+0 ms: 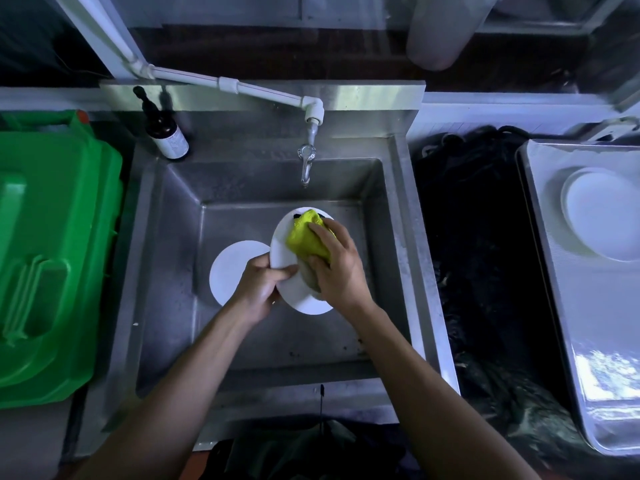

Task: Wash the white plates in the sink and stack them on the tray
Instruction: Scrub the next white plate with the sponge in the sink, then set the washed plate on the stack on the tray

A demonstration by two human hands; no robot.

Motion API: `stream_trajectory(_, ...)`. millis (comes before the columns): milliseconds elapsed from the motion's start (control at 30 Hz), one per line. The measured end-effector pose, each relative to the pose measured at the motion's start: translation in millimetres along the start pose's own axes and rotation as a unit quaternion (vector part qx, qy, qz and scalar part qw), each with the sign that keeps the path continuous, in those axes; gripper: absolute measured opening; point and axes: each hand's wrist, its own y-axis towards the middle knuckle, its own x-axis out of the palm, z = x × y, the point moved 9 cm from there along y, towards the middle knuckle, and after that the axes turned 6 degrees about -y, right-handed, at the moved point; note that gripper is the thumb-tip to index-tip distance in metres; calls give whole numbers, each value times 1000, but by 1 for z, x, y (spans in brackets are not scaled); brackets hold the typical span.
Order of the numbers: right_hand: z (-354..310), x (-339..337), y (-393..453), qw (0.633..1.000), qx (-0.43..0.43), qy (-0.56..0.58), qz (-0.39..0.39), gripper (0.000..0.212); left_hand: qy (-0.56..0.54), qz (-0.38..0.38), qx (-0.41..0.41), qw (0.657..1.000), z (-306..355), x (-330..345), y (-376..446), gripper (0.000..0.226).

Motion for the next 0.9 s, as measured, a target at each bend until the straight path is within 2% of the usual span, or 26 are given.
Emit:
stream_trajectory(167, 15, -1, -4, 999, 39, -18, -17, 58, 55, 15, 7, 998, 11, -3, 8, 16)
stream_trajectory(300, 29, -9, -8, 995, 55, -77, -20, 59, 185, 3, 57, 981, 33, 1, 14, 5)
stream_trajectory(400, 36, -18, -8, 989, 68, -130, -17, 59, 338, -20, 109, 935, 49, 10, 16, 24)
stream_trajectory(500, 38, -29, -5, 982, 74, -176, -8, 58, 448, -38, 157, 879, 59, 23, 14, 29)
stream_trajectory(700, 45, -53, -8, 974, 97, -205, 14, 59, 533, -59, 198, 820, 59, 42, 13, 25)
stream_trajectory(767, 47, -62, -12, 974, 101, -202, 24, 58, 559, -61, 218, 797, 60, 49, 13, 11)
stream_trajectory(900, 51, -86, -20, 977, 94, -185, 48, 58, 606, -65, 277, 743, 67, 78, 6, 41)
